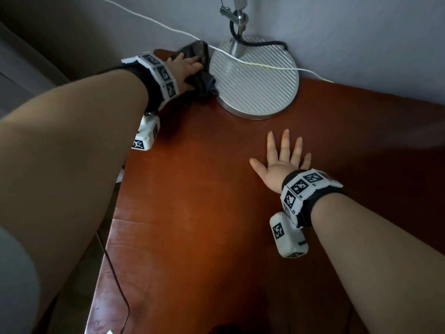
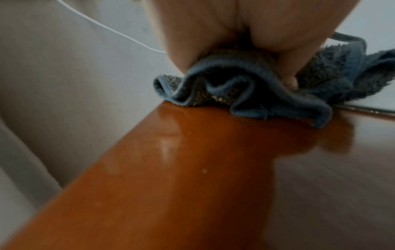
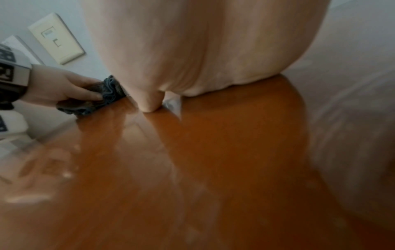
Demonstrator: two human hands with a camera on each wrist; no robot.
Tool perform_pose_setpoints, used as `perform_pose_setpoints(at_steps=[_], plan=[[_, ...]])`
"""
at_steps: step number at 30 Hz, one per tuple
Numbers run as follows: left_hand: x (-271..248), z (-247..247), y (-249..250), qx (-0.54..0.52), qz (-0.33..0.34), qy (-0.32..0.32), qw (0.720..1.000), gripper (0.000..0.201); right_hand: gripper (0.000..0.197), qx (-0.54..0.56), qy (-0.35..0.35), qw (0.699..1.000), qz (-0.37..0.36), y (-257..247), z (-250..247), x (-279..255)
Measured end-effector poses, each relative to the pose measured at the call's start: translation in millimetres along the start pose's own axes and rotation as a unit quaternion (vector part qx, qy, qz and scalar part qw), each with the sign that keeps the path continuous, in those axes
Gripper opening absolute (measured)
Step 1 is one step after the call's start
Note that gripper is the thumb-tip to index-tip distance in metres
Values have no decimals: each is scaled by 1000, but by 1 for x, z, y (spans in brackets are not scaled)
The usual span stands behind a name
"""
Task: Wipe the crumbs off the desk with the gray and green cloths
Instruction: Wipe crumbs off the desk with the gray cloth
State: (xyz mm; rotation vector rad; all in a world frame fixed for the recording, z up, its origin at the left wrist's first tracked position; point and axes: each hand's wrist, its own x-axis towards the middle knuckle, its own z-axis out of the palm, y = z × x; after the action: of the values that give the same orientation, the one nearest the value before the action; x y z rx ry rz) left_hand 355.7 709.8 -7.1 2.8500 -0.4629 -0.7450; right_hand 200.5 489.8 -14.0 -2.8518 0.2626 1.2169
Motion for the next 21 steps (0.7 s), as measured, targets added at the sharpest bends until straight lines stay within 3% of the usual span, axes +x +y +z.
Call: perform_pose_setpoints(at_steps=[5,10,12,13,15,17,19,21], plan=[[-7,-2,-17,-11,-66,46,997,61,73,5,4,1000,-3,-1,0,-1],[-59,4,-50,-123,-182,115,969,55,73,3,16,1000,-7,-1,2,-1],[-82,13,-54,-161,-177,165,957,57,73,1,22,1000,-8,-1,3,-2],[-90,18,-50,-161,-144,177,960,59,73,0,26,1000,-9,-1,4,-2],[-95,27,-33,-145,-36,144,978,63,73,-2,34,999,-7,0,5,-2],[-89,38,-8,-102,39,52,993,65,73,-2,36,999,-5,0,6,-1],[-73,43,13,-12,31,-36,999,66,73,0,33,999,-2,-1,5,0],[-52,37,21,34,6,-47,998,68,73,0,29,1000,1,0,5,1]])
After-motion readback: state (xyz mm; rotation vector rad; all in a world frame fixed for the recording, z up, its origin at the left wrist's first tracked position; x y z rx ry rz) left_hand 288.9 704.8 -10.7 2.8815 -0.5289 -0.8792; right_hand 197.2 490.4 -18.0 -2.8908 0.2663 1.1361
